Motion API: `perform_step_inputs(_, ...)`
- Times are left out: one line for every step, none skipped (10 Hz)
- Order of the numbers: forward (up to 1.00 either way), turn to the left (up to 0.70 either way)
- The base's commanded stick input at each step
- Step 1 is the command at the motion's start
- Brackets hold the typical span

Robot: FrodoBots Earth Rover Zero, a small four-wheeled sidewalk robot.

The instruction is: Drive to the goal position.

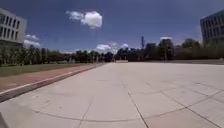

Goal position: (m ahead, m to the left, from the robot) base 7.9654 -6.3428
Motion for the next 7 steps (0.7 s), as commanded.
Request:
perform_step_inputs(0.5, 0.0)
perform_step_inputs(0.5, 0.0)
perform_step_inputs(0.5, 0.0)
perform_step_inputs(0.5, 0.0)
perform_step_inputs(0.5, 0.0)
perform_step_inputs(0.5, 0.0)
perform_step_inputs(0.5, 0.0)
